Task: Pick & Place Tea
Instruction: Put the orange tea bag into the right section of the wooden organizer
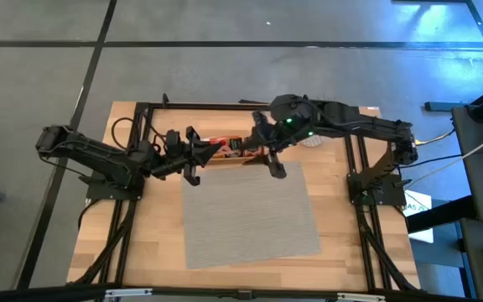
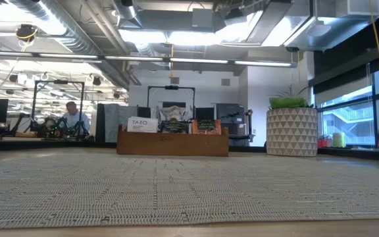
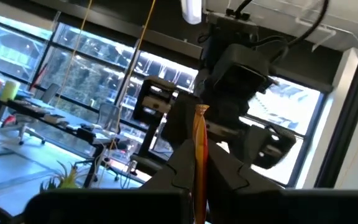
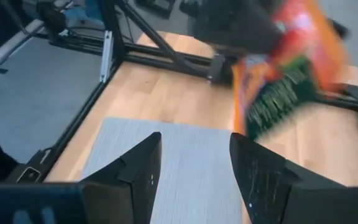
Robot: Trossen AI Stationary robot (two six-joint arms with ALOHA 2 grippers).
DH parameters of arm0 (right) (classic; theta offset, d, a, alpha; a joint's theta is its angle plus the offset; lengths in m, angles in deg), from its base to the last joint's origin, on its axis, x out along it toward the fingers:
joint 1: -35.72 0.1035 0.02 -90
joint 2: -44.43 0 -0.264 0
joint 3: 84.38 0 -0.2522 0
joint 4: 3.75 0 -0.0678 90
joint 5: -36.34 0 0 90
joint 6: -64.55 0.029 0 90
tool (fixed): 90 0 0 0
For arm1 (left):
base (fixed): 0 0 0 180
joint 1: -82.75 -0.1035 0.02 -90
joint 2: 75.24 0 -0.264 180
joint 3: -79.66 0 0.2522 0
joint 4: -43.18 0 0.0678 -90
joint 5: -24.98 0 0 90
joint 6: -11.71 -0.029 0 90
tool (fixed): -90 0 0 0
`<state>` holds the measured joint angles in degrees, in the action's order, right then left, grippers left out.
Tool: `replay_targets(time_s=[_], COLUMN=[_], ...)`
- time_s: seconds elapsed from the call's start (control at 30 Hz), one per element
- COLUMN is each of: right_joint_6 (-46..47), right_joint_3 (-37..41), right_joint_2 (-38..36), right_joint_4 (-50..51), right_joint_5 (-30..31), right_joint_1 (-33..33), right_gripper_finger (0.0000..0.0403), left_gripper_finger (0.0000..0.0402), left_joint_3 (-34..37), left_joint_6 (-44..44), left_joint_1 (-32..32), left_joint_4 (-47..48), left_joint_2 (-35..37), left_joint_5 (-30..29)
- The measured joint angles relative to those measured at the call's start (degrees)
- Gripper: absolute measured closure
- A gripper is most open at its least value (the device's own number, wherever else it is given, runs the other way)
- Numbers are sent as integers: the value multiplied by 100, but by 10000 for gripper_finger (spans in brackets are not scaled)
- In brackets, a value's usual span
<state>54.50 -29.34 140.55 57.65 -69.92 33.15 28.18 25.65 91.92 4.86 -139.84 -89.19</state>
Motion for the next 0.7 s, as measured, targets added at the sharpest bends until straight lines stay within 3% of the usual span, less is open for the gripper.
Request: replay_targets(time_s=[0.2, 0.7], right_joint_6=[249, 986], right_joint_3=[-4, -4], right_joint_2=[-241, -214], right_joint_4=[189, -345], right_joint_5=[756, 763], right_joint_1=[-6, 24], right_gripper_finger=[210, 210], left_gripper_finger=[388, 388], left_joint_3=[0, 0], left_joint_6=[-177, -619], left_joint_1=[34, 29], left_joint_4=[161, -232], left_joint_2=[6, -81], left_joint_5=[-38, 93])
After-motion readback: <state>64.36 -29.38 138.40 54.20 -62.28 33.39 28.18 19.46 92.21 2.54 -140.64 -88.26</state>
